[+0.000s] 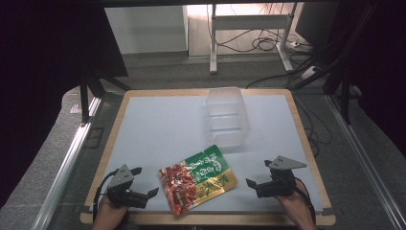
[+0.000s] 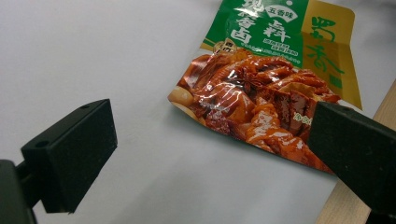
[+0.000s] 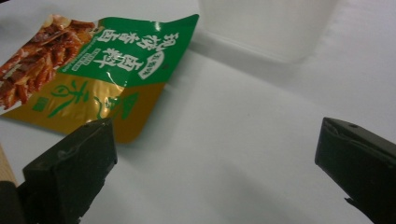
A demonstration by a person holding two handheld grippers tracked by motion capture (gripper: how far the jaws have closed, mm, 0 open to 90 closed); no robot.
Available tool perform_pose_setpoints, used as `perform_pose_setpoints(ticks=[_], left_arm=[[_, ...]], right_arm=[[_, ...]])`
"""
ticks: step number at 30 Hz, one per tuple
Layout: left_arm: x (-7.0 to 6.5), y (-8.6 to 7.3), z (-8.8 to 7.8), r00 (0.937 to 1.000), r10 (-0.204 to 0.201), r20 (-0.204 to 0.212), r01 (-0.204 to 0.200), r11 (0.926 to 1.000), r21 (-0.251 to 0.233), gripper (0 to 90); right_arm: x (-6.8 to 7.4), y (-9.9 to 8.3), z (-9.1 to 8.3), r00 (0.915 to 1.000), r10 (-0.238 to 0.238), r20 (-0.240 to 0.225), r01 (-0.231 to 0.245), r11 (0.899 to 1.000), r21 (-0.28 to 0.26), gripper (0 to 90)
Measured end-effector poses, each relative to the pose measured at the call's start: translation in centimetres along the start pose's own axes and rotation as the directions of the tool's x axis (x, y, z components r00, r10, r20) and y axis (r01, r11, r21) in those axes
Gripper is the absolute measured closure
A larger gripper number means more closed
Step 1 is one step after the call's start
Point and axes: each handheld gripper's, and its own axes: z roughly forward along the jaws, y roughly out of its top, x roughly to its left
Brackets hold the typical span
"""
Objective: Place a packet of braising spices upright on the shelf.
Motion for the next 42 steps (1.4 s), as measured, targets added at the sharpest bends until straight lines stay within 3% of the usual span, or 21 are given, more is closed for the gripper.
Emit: perform_pose_setpoints(ticks=[6,12,17,26,27,31,37,42], left_arm=[[0.0,0.0,0.0,1.0,0.003,-0.002,-0.003,1.0,0.003,1.3],[-0.1,0.0,0.1,1.0,0.005,-0.004,-0.005,1.0,0.005,1.4],[-0.1,0.0,0.1,1.0,0.007,-0.002,-0.007,0.9999,0.007,1.4],[-0.1,0.0,0.1,0.9999,0.014,-0.003,-0.014,0.9999,0.01,1.6],[-0.1,0.0,0.1,0.9999,0.014,-0.003,-0.014,0.9999,0.01,1.6],[-0.2,0.0,0.1,0.9999,0.015,-0.001,-0.015,0.9998,0.01,1.6],[-0.2,0.0,0.1,0.9998,0.018,-0.002,-0.018,0.9998,0.012,1.6],[-0.2,0.0,0.1,0.9998,0.019,-0.001,-0.019,0.9997,0.013,1.7]], right_arm=[[0.6,0.6,1.0,0.9993,-0.02,-0.032,0.02,1.0,-0.001,0.0],[1.7,0.9,3.2,0.9974,-0.025,-0.068,0.029,0.998,0.061,0.0],[2.7,1.4,4.0,0.9946,-0.045,-0.094,0.052,0.996,0.069,0.0],[3.4,1.9,5.1,0.9916,-0.033,-0.125,0.044,0.995,0.09,2.6],[3.5,2.1,5.4,0.9876,-0.024,-0.155,0.041,0.993,0.107,2.6],[3.8,2.2,5.9,0.9862,-0.023,-0.164,0.048,0.988,0.149,3.0],[4.0,2.5,6.9,0.9868,0.004,-0.162,0.031,0.976,0.215,11.6],[4.3,2.9,7.3,0.9883,-0.004,-0.152,0.038,0.975,0.218,20.3]])
